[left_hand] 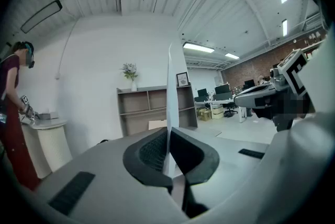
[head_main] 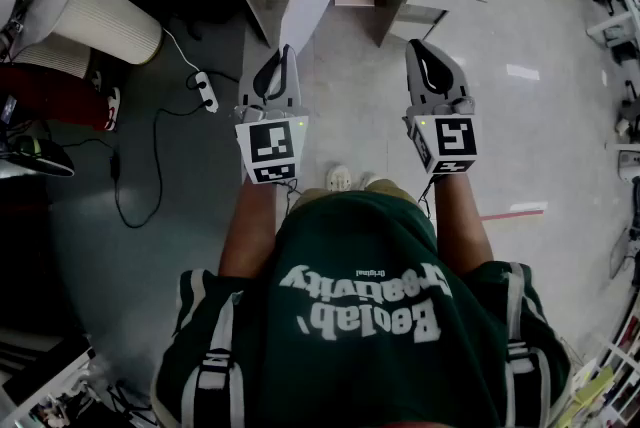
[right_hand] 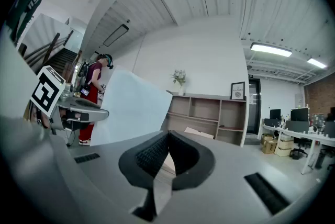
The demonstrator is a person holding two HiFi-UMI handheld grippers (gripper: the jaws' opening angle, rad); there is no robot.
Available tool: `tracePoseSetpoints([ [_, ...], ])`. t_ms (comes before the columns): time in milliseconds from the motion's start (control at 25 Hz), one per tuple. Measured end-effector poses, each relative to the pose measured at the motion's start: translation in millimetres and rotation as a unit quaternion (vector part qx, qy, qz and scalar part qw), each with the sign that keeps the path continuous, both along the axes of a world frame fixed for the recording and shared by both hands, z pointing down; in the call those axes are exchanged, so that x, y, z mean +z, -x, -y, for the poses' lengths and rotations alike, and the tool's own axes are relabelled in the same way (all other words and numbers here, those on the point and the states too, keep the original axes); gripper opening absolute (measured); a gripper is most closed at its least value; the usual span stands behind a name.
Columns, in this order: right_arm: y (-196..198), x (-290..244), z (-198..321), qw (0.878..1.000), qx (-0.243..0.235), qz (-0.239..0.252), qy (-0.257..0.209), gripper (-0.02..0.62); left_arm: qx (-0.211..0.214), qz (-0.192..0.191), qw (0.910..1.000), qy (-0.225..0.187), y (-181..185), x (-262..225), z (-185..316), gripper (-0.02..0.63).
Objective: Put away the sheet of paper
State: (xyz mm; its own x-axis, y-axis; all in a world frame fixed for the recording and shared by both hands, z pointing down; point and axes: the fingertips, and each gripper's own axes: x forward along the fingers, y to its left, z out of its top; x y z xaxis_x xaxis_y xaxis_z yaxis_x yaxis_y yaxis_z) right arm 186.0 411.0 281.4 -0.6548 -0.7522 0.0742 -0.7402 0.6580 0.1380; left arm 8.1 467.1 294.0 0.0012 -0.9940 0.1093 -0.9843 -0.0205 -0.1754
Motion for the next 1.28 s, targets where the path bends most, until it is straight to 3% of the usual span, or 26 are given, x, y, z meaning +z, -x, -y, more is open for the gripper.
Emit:
tracePoseSetpoints([
  [920, 4, 5, -14, 1.000, 0.000, 0.010, 0.018, 0.034, 0.008, -0.002, 1.0000, 0.000, 1, 4, -9, 0.018],
  [1280, 2, 8, 8, 1.000, 0.001, 0.001, 0.027, 0.034, 0.013, -0.005, 0.9999, 0.003, -2, 6, 12, 0.018],
])
